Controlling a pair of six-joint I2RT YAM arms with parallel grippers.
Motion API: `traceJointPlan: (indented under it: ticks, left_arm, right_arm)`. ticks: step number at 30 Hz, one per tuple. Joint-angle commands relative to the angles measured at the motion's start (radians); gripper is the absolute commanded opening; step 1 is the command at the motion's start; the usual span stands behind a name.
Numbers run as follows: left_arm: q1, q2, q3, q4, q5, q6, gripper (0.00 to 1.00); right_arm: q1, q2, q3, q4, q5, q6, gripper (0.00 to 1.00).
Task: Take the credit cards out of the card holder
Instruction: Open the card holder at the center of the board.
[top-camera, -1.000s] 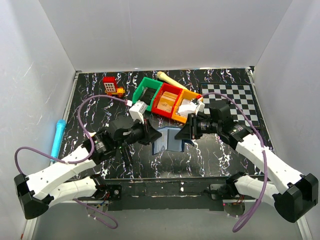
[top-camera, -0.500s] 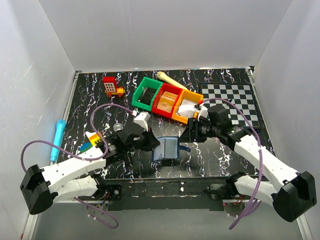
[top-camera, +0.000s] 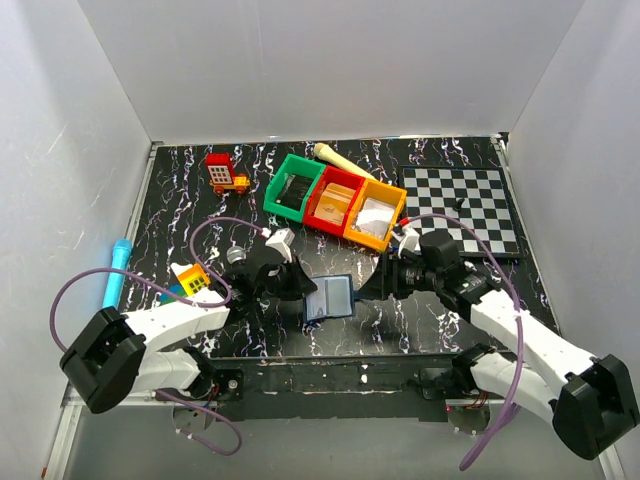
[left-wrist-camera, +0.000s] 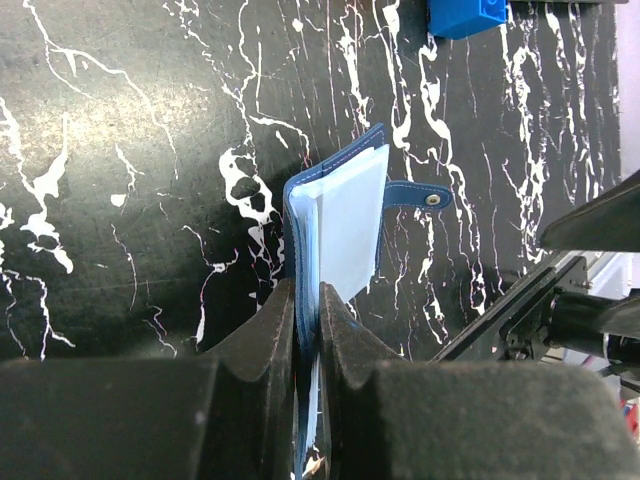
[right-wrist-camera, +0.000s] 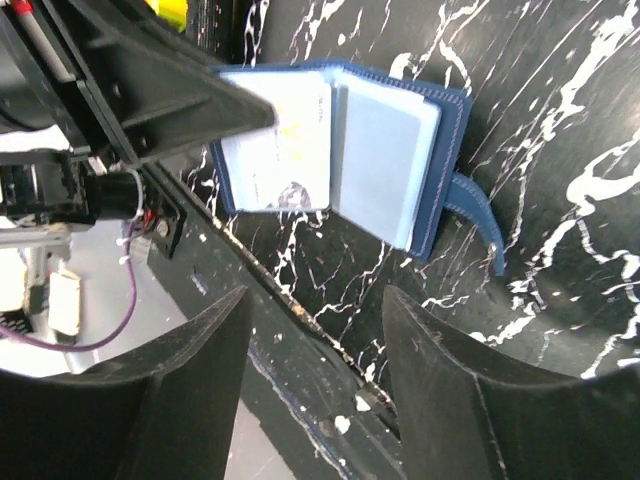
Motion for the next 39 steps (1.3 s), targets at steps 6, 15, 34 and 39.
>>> traceJointPlan:
  ticks: [6,15,34,39]
  left_arm:
    - [0.060,0.106,-0.038,0.252,0.202,-0.007,0.00]
    - [0.088,0.192,-0.029,0.285,0.262,-0.015,0.00]
    - [0.123,0.253,0.037,0.119,0.240,0.028,0.49]
    - [0.137,0.204,0.049,0.033,0.202,0.048,0.53]
  right_arm:
    - [0.004,0.252,-0.091,0.530,-0.238,0.212,0.32]
    - [0.004,0.454,-0.049,0.561,-0.226,0.194,0.26]
    - [0.005,0.571,-0.031,0.326,-0.062,0.086,0.23]
    - [0.004,0.548,-0.037,0.305,-0.046,0.077,0.23]
